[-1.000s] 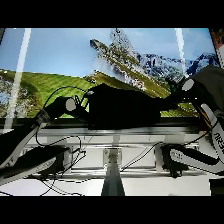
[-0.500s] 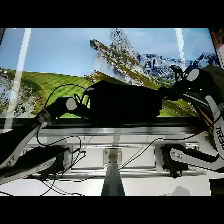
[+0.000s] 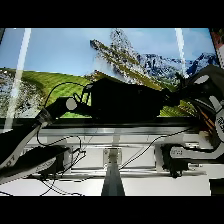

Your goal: Fold the clothes and pants, and hang the long-sleeved shirts on hangers.

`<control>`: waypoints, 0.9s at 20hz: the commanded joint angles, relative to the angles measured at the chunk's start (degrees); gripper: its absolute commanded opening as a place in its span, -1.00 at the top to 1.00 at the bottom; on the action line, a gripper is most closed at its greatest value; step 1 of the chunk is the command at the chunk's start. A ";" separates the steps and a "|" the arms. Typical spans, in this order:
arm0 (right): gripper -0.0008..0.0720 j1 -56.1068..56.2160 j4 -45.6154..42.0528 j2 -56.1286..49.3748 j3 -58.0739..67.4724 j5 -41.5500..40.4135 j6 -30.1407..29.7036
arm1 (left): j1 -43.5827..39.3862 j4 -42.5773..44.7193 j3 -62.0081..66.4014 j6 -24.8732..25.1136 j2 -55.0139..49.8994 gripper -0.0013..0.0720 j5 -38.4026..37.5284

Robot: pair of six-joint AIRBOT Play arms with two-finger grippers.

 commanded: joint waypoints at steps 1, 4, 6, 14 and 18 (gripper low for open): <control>-0.54 1.07 9.68 -2.54 -4.44 -4.37 -6.78 | 0.00 -0.11 0.07 0.00 0.04 -0.81 2.89; -0.53 5.95 16.81 -2.60 -4.63 -4.04 -12.35 | 0.00 0.07 0.07 0.00 0.04 -0.80 4.87; -0.52 10.47 22.45 -2.60 -4.63 -5.31 -15.54 | 0.00 0.07 0.07 0.00 0.04 -0.80 5.60; 0.87 24.20 26.49 -1.97 -0.20 -13.29 -19.43 | 0.02 1.64 0.09 0.00 0.07 -0.81 5.57; 0.88 21.92 17.22 2.29 8.76 -12.04 -14.75 | 2.54 6.10 0.13 0.00 2.34 -0.82 3.78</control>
